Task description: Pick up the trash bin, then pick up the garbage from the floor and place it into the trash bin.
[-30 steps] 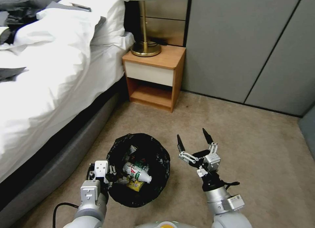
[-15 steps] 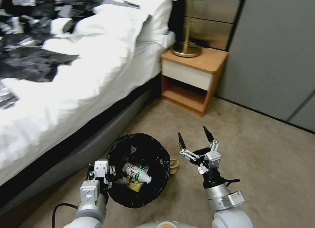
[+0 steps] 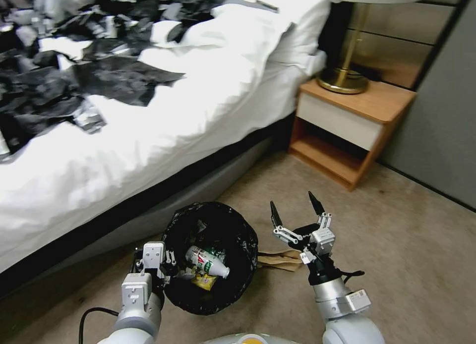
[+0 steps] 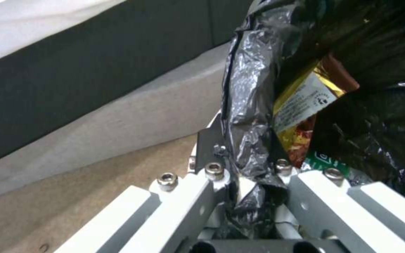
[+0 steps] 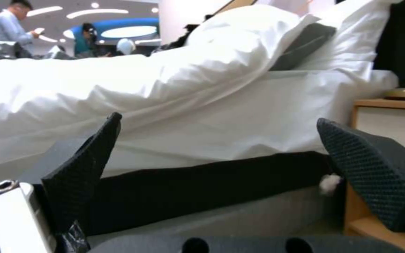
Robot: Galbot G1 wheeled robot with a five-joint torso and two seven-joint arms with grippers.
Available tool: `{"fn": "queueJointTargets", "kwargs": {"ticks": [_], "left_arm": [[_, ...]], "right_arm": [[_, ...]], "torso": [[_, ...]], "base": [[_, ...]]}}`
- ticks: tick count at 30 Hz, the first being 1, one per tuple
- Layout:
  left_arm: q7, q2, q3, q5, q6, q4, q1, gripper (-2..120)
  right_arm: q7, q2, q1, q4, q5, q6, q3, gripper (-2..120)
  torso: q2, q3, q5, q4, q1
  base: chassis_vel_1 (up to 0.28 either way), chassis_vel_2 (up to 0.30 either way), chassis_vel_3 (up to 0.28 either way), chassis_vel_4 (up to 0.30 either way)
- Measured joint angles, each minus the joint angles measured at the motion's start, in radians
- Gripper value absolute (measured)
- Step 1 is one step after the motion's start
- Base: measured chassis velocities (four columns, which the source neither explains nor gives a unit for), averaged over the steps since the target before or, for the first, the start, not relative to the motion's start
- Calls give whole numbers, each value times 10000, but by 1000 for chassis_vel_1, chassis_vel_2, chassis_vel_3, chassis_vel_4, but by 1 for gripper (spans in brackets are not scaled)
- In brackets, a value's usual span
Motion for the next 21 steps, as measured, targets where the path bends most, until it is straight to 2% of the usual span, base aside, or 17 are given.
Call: {"fn": "queueJointTargets", "kwargs": {"ticks": [3, 5, 7, 9, 11, 14, 15, 17, 18, 21], "left_arm": [[8, 7, 9, 0, -48, 0, -7, 1], [11, 13, 7, 2, -93, 0, -8, 1], [13, 15, 9, 2, -99, 0, -8, 1], [30, 34, 22, 3, -132, 0, -3, 1], [38, 37, 25, 3, -135, 0, -2, 1], [43, 52, 23, 4, -141, 0, 3, 1], [43, 52, 23, 4, -141, 0, 3, 1], [46, 52, 24, 10, -143, 0, 15, 1], [46, 52, 24, 10, -143, 0, 15, 1], [45, 25, 20, 53, -145, -3, 40, 1]], "right_arm": [[-77, -10, 20, 4, -1, -95, 117, 100], [-659, -147, 137, -163, 101, -538, 709, 100], [-742, -191, 148, -203, 119, -631, 794, 100], [-1775, -636, 278, -621, 165, -1282, 1422, 100], [-2037, -731, 335, -747, 123, -1337, 1547, 100], [-4785, -1840, 1031, -2016, -218, -1303, 2277, 100], [-4785, -1840, 1031, -2016, -218, -1303, 2277, 100], [-6194, -2602, 1434, -2811, -475, -1173, 2276, 100], [-6194, -2602, 1434, -2811, -475, -1173, 2276, 100], [-7392, -3282, 1998, -4166, -859, -1005, 1722, 100]], "torso": [[0, 0, 1, -1, 0], [0, 0, 0, 0, 0], [0, 0, 2, 0, 0], [0, 0, 0, -3, 0], [0, 0, 3, -5, 0], [0, 2, 4, 0, 0], [0, 2, 4, 0, 0], [0, 2, 2, 0, 1], [0, 2, 2, 0, 1], [0, 2, 4, -2, 0]], "base": [[68, 48, 80, 48], [29, 12, 15, 15], [0, 0, 0, 0], [0, 0, 0, 0], [0, 0, 0, 0], [0, 0, 0, 0], [0, 0, 0, 0], [0, 0, 0, 0], [0, 0, 0, 0], [0, 0, 0, 0]]}}
